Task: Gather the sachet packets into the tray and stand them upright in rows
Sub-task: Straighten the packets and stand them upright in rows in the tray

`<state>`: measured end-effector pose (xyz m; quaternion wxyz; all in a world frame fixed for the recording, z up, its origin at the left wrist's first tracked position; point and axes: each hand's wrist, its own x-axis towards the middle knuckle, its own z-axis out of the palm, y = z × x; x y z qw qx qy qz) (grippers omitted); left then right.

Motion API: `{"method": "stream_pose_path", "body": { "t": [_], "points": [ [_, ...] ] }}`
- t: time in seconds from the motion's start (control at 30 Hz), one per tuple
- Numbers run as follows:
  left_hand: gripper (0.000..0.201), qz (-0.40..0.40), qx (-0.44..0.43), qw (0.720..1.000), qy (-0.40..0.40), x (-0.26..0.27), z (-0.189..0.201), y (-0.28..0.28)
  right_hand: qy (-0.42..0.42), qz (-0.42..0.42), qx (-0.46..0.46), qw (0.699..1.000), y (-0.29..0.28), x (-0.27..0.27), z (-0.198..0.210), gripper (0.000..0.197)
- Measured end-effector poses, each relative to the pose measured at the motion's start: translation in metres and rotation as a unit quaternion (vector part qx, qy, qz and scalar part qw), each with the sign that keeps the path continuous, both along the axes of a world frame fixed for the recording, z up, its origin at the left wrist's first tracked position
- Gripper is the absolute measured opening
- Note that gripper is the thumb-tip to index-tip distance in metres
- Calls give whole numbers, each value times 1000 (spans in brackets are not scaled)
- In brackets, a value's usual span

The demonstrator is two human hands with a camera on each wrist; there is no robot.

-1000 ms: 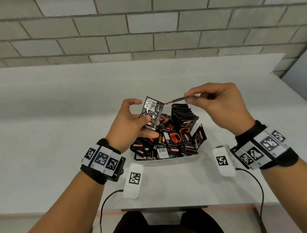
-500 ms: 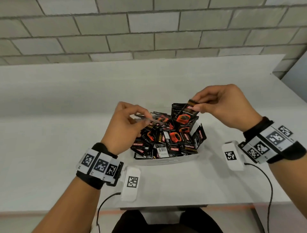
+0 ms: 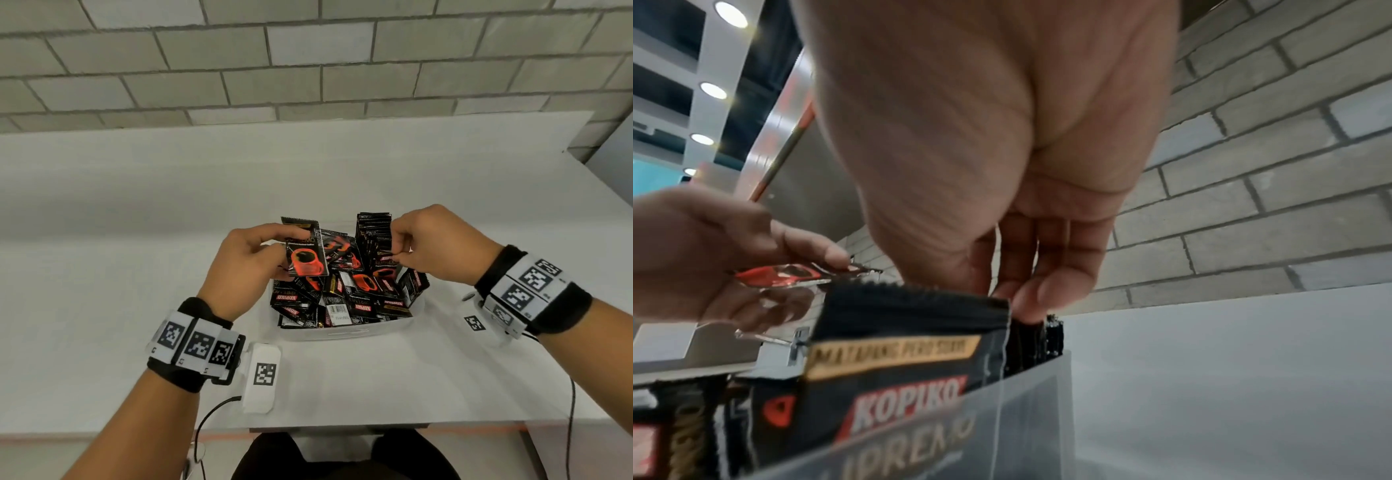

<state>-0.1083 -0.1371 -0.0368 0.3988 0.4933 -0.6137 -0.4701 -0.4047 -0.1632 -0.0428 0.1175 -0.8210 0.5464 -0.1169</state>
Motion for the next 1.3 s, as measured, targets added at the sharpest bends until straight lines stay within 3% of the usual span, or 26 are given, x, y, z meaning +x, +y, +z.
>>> {"method": "stream_pose_path", "body": {
  "t": [0.07, 0.13, 0.23, 0.3, 0.37, 0.47, 0.57, 0.87, 0.93, 1.07, 1.2, 1.3],
  "points": [
    [32, -6, 2, 1000, -10, -3, 2, 0, -6, -13, 5, 1000, -3, 1, -2, 24],
    [24, -8, -32, 997, -72, -7, 4, -1, -19, -27, -6, 999, -6, 1, 1, 23],
    [37, -44, -52, 992, -105, -13, 6, -5, -25, -17, 11, 999, -7, -3, 5, 9],
    [50, -50, -45, 992, -109, -17, 8, -10, -10, 10, 41, 999, -5, -3, 6, 9],
    [48, -56, -53, 988, -132, -24, 12, -14, -9, 19, 37, 999, -1, -3, 9, 11],
    [32, -99, -65, 980, -160, -36, 16, -17, -132, -13, 36, 991, 9, -3, 24, 24],
    [27, -134, -76, 972, -175, -49, 18, -20, -246, 12, 87, 965, 21, 4, 44, 35],
    [22, -143, -78, 971, -173, -64, 9, -26, -190, -52, 68, 978, 11, -7, 38, 13],
    [16, -175, -72, 950, -250, -61, 9, -26, -154, -55, 46, 985, 11, -9, 35, 10],
    [18, -303, -70, 876, -369, -65, 6, -24, -93, -22, -23, 995, 9, -10, 28, 7],
    [50, -378, -135, 784, -474, -84, -9, -21, -72, 25, -70, 995, 5, -5, 22, 8],
    [63, -398, -120, 738, -531, -93, -20, -22, -37, 47, -63, 996, 5, 1, 14, 10]
  ]
}}
